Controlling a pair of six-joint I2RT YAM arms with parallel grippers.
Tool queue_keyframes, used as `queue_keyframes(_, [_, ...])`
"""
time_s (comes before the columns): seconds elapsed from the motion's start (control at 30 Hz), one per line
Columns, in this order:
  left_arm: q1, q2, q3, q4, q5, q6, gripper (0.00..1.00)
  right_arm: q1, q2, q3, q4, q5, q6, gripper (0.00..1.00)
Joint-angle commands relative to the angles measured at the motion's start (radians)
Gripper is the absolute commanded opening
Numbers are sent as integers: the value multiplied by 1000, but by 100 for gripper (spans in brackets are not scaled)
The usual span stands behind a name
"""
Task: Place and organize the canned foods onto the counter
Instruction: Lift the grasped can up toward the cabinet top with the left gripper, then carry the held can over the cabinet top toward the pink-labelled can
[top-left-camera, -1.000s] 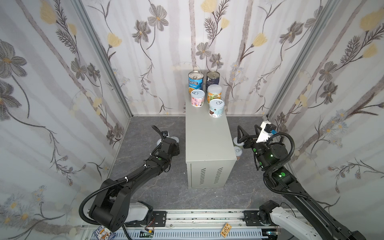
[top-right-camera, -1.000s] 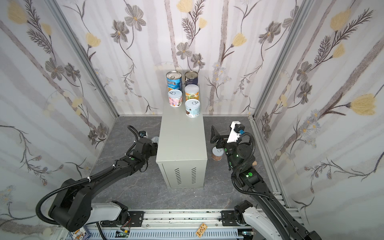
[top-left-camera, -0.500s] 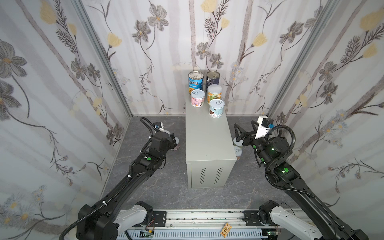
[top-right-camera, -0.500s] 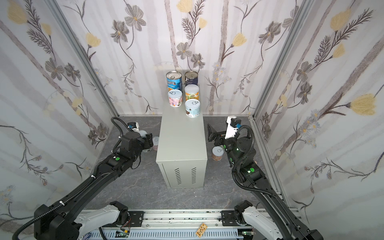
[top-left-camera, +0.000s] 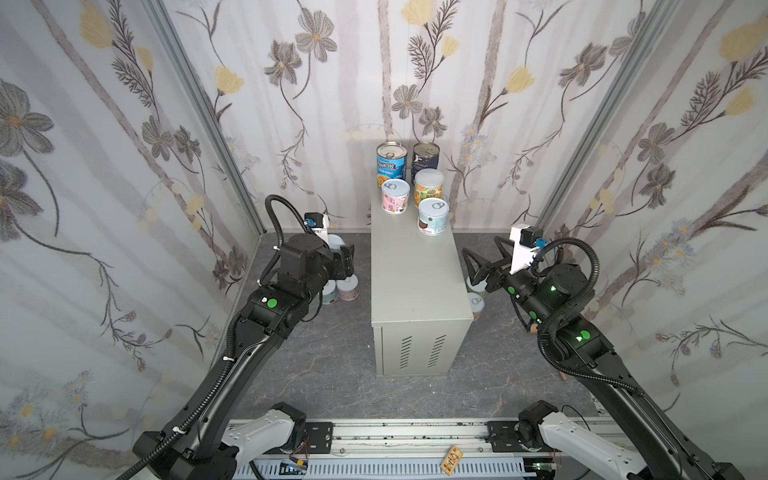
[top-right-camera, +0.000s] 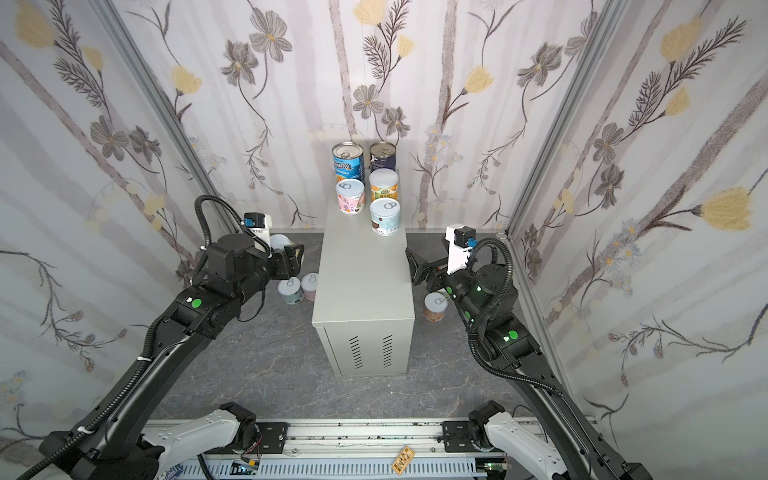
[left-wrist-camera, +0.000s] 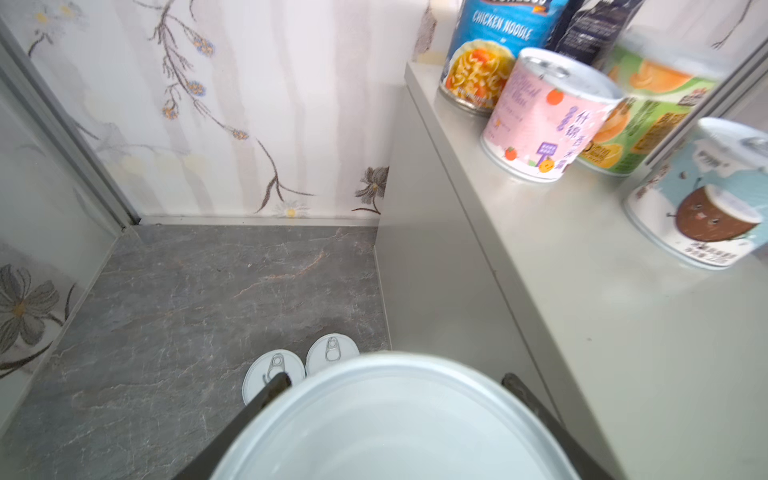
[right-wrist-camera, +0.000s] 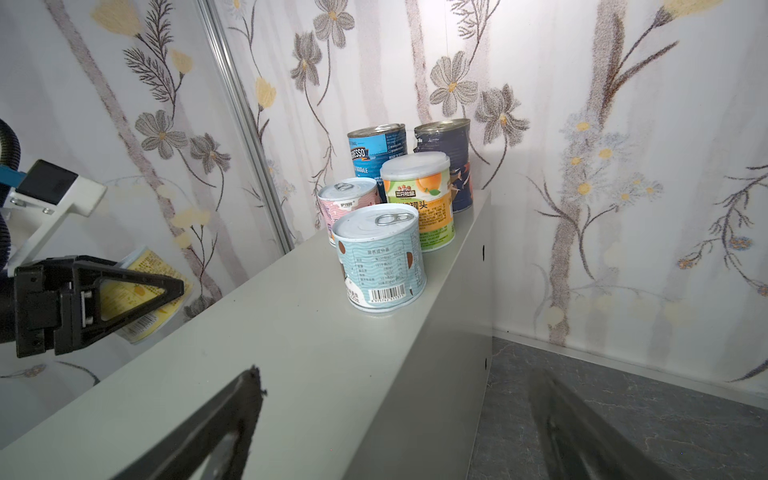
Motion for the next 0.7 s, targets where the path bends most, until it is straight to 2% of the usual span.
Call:
queue_keyframes(0.0, [1, 12, 80, -39, 74, 56, 0, 0, 5, 10, -46, 10, 14, 100])
queue_keyframes(0.4, [-3, 132, 335, -134, 247, -15, 0, -8, -25, -47, -31, 168, 71, 100])
queue_keyframes(0.67, [-27, 245, 481, -230, 256, -25, 0, -12, -69, -92, -47, 176, 67, 100])
